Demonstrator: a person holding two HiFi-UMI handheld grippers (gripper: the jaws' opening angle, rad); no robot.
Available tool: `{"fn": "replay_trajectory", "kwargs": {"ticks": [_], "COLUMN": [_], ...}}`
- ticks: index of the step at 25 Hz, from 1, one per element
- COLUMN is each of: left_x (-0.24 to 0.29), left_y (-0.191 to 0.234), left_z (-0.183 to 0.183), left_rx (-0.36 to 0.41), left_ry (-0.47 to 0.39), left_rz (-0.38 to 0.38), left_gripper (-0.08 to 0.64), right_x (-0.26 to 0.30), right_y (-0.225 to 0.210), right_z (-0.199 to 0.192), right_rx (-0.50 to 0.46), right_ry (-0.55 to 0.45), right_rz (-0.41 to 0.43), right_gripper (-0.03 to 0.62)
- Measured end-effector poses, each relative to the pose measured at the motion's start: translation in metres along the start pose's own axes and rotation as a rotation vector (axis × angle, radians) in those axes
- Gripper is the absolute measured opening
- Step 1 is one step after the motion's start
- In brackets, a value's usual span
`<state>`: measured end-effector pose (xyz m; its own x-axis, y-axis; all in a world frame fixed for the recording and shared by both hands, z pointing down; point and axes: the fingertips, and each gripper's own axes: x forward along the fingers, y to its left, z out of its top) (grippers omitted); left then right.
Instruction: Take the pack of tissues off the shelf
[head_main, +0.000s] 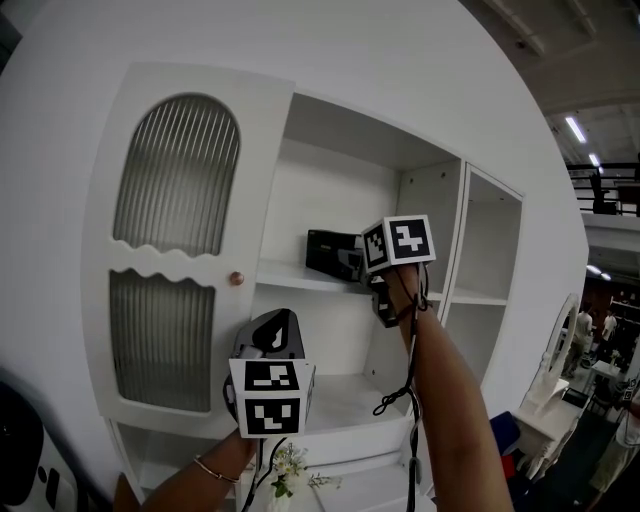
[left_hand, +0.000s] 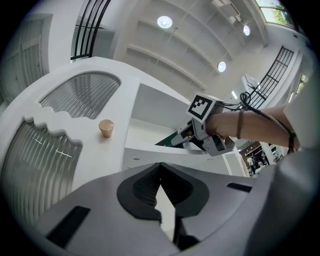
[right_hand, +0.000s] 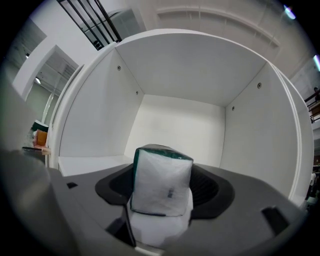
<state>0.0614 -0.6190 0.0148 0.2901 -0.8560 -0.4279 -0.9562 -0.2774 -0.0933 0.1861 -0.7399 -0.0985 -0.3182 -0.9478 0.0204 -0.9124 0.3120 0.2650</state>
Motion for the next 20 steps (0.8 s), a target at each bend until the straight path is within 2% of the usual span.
{"fn": "replay_trajectory", "kwargs": {"ticks": [4,10,17,20], "left_x": [-0.009,-0.025,-0.052,-0.062], "left_y": [-0.001,0.003,0.000,0.002], "left_z": [0.002,0.010,0.015,0.014], "left_rx": [0.005,0.004,0.005,-0.028], "left_ry": [-0.003,-0.023,-0.061,-0.063], "left_rz": [-0.006,-0.022,-0.078,-0.107], "left_gripper": [0.015,0.015,0.015,0.015], "right_x": [-0.008,-0.034,-0.079,-0.098], "right_y": [-0.001,-0.008,-0.010,-0.006], "right_z": [0.001,0.008,0.015,0.014], "right_rx": [-0.010,0.039,0.032,0.027], "right_ry": [-0.034,-0.138,-0.203,-0.231], "right_rz": [-0.052,-0.149,-0.277,-0.328], "right_gripper": [0.322,0.318,0.318,0.318]}}
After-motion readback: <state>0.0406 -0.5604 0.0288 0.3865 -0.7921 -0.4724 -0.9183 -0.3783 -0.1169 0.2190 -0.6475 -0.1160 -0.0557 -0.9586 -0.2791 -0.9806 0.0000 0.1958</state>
